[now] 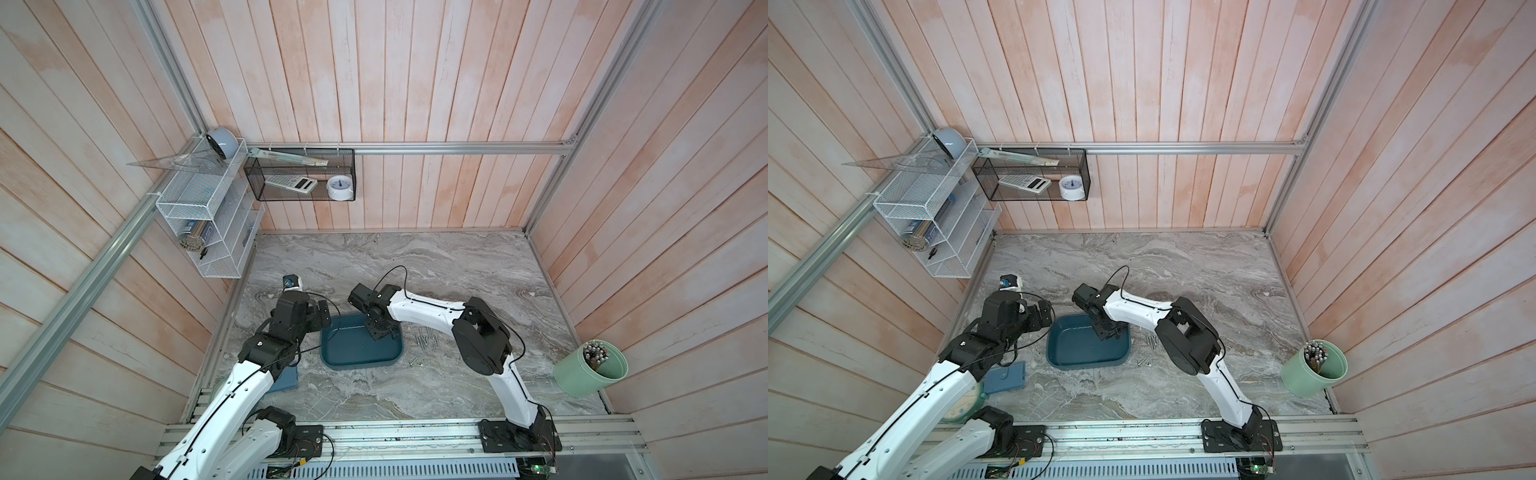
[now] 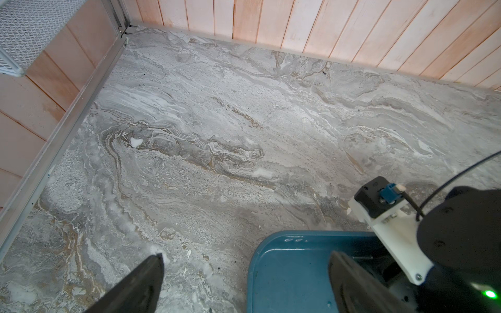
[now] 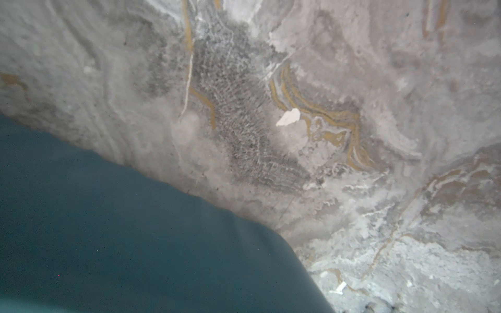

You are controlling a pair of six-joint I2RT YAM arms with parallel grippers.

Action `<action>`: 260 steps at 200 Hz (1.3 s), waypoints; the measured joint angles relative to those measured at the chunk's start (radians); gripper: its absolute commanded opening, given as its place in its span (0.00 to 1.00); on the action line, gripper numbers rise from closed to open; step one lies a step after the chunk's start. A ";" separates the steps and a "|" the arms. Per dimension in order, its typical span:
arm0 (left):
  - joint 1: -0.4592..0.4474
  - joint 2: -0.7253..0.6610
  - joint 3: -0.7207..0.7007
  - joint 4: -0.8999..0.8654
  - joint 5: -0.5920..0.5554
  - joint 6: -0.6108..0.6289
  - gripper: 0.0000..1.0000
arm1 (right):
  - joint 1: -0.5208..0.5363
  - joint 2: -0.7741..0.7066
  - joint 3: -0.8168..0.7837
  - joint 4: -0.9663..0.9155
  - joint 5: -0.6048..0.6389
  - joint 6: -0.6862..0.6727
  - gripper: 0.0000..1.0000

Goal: Take out the screws from the storage box
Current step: Pick up the screw from the storage box.

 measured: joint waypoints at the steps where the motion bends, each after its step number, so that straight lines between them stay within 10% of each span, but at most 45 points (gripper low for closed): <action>1: 0.000 0.000 0.000 0.000 0.000 0.000 1.00 | 0.000 0.000 0.000 0.000 0.000 -0.001 0.26; 80: 0.000 0.000 0.000 0.000 0.000 0.000 1.00 | 0.000 0.002 0.003 -0.011 -0.045 0.052 0.17; 260: 0.000 0.000 0.000 0.000 0.000 0.000 1.00 | -0.001 0.006 0.011 -0.021 -0.129 0.114 0.31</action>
